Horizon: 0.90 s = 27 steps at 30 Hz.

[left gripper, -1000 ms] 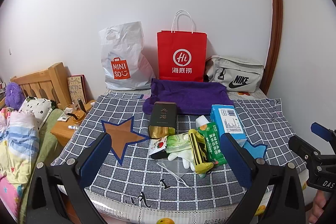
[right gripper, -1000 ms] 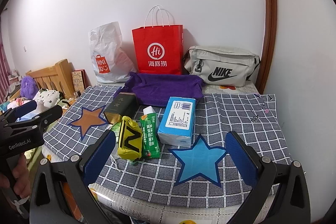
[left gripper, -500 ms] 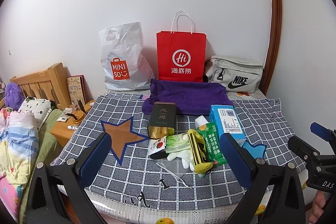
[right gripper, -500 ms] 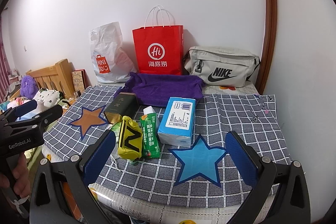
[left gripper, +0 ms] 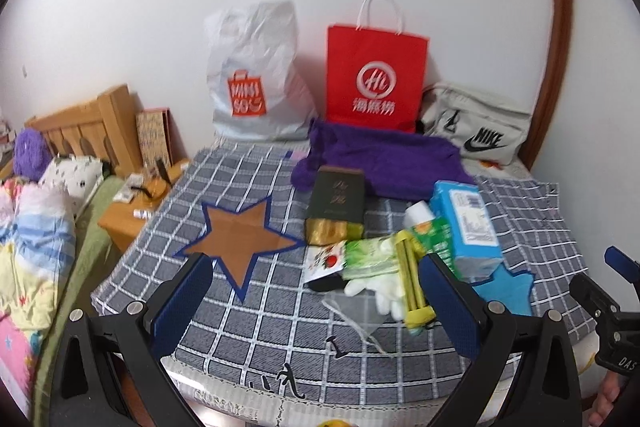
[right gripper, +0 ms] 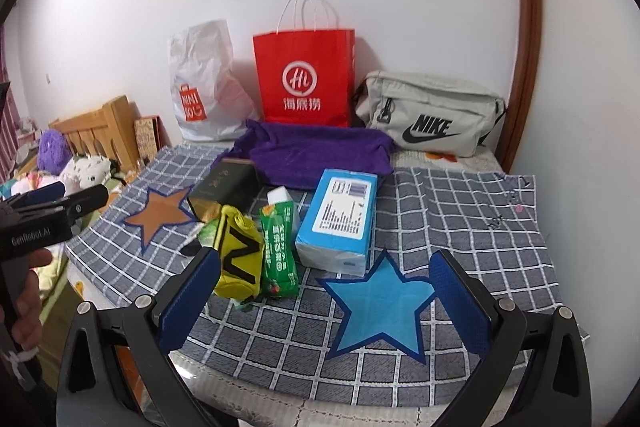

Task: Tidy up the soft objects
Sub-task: 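Reach the right gripper to the green snack packet and grasp it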

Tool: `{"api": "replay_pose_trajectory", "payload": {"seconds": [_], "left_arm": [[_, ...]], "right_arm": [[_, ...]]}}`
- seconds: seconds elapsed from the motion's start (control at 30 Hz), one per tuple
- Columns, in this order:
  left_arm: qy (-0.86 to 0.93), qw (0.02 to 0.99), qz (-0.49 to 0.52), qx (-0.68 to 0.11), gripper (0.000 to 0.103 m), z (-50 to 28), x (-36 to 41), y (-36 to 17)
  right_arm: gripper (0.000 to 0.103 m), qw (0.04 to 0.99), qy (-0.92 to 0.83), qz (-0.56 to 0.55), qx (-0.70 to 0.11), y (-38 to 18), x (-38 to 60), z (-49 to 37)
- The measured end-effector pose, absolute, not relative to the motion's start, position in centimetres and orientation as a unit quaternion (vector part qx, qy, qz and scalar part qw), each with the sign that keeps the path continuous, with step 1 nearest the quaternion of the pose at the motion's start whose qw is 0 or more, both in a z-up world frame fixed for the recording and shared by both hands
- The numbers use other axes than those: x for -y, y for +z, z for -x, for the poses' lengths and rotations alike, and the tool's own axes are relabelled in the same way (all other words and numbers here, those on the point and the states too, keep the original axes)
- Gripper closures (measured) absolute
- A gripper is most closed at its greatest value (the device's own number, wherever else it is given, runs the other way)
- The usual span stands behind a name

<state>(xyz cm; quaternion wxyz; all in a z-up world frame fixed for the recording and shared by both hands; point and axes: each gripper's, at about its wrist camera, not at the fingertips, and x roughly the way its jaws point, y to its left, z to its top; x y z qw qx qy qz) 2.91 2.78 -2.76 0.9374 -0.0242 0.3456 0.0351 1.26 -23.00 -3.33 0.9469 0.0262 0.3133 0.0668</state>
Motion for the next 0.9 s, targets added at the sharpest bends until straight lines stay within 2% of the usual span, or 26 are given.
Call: {"api": "replay_pose_trajectory", "payload": {"seconds": [0.07,0.13,0.37,0.43,0.53,0.9], "left_arm": [[0.039,0.933,0.024,-0.358,0.000,-3.8,-3.2,-4.0],[0.047,0.928,0.024,-0.370,0.000,-4.6,-3.7,-5.3],[0.062,0.910,0.035,-0.409,0.000,-6.9,-5.3,-9.4],[0.071,0.906,0.034,-0.416,0.000,-7.3,-5.6,-10.3],[0.071,0.901,0.035,-0.427,0.000,-8.0,-6.0,-11.4],[0.054,0.894,0.046,-0.442,0.000,-9.6,-7.1,-13.1]], "right_arm": [[0.003,0.946,0.072,-0.008,-0.316,-4.4,22.4,-2.3],[0.011,0.947,0.082,0.010,-0.312,-5.5,21.6,-3.4],[0.018,0.930,0.114,0.040,-0.348,-9.3,19.3,-7.9],[0.027,0.920,0.123,0.046,-0.370,-10.6,18.5,-9.2],[0.033,0.911,0.120,0.060,-0.391,-12.3,17.7,-10.7],[0.034,0.894,0.114,0.054,-0.431,-14.7,16.9,-13.8]]}}
